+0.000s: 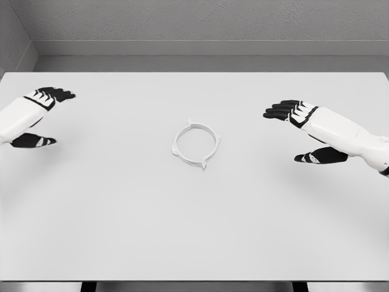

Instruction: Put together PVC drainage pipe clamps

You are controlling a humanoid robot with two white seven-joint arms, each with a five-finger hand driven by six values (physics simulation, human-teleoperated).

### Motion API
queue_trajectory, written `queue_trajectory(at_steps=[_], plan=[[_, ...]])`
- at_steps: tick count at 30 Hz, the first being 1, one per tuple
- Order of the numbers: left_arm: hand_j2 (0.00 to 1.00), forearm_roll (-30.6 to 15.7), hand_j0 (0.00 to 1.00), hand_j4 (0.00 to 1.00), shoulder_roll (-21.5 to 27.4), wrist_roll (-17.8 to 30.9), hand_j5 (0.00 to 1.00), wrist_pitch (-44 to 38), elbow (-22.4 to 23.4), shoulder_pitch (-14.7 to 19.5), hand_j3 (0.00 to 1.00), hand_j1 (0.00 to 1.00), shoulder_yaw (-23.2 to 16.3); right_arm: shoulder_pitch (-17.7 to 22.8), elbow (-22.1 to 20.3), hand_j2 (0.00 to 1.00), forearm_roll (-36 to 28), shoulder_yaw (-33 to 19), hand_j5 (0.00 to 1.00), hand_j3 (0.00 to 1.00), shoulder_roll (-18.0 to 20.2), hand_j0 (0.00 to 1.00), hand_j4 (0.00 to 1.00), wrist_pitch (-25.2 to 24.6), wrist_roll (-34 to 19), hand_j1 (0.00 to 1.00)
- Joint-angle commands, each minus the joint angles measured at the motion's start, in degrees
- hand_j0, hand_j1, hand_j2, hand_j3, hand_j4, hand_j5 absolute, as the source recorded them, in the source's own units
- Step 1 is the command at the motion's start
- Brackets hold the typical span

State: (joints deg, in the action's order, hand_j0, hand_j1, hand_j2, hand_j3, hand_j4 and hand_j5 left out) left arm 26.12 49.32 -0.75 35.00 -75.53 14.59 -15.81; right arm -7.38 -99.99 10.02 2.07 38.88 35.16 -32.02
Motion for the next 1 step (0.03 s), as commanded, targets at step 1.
queue_trajectory(at_steps=[1], plan=[[1.00,-1.95,1.00,1.00,1.48,-0.04,1.00,0.00,1.79,0.00,1.00,1.00,2.36,0.00,0.06,1.00,-0.44,-0.14,1.00,1.00,0.06,1.00,1.00,-0.16,0.03,1.00]])
